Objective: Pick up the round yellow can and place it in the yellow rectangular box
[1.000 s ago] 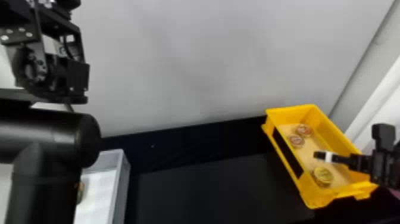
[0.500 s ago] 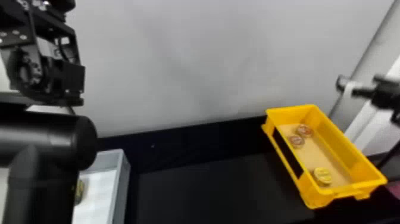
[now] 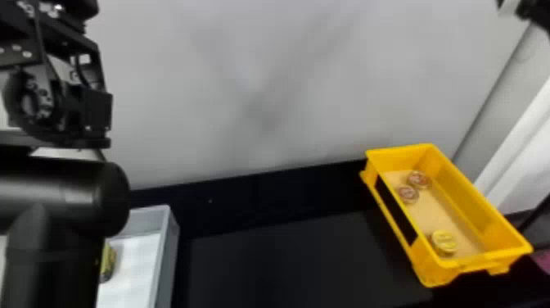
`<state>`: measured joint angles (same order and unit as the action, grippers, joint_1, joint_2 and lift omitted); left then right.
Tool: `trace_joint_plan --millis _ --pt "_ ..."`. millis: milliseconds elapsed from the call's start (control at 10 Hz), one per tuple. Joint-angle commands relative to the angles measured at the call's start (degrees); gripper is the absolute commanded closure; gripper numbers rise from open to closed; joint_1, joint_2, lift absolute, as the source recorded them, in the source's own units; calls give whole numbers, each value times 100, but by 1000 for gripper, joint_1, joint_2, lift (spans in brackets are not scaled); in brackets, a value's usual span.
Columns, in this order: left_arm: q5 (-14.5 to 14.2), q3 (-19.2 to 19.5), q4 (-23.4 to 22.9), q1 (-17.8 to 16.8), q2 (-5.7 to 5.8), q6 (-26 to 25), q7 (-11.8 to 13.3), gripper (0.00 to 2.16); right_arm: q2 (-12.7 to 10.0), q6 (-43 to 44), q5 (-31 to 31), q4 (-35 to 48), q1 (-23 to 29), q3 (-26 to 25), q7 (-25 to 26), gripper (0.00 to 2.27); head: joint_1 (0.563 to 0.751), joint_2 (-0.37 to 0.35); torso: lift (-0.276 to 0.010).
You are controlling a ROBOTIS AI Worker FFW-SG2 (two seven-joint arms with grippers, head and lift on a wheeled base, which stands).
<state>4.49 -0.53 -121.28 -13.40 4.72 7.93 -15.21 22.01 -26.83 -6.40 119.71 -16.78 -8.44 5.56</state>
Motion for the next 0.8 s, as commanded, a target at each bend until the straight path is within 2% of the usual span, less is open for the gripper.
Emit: trace_joint_plan --millis 0,100,200,300,400,500,600,700 --pt "158 105 -98 -32 134 -107 0 314 -39 547 675 606 -115 88 253 58 740 18 0" --pt "211 316 -238 -32 407 -195 0 314 -56 687 1291 905 -255 123 367 58 740 18 0" --pt "351 765 -449 -14 776 -520 61 314 -39 740 1502 1151 -440 61 376 58 740 18 0" --pt "307 1213 -678 -5 1225 -837 158 314 155 810 1502 1336 -624 53 534 59 740 18 0" --pt "299 1547 -880 -40 1849 -1180 158 314 401 793 1528 1423 -862 184 674 59 740 18 0" --pt "299 1714 -1003 -172 2456 -1461 88 314 726 740 1598 1503 -1143 343 806 59 740 18 0" --pt "334 1829 -1021 -304 2772 -1549 70 314 1016 547 1598 1573 -1468 518 885 59 740 18 0" --pt "334 1899 -1029 -383 2931 -1584 70 314 1174 459 1590 1590 -1732 650 885 59 740 18 0"
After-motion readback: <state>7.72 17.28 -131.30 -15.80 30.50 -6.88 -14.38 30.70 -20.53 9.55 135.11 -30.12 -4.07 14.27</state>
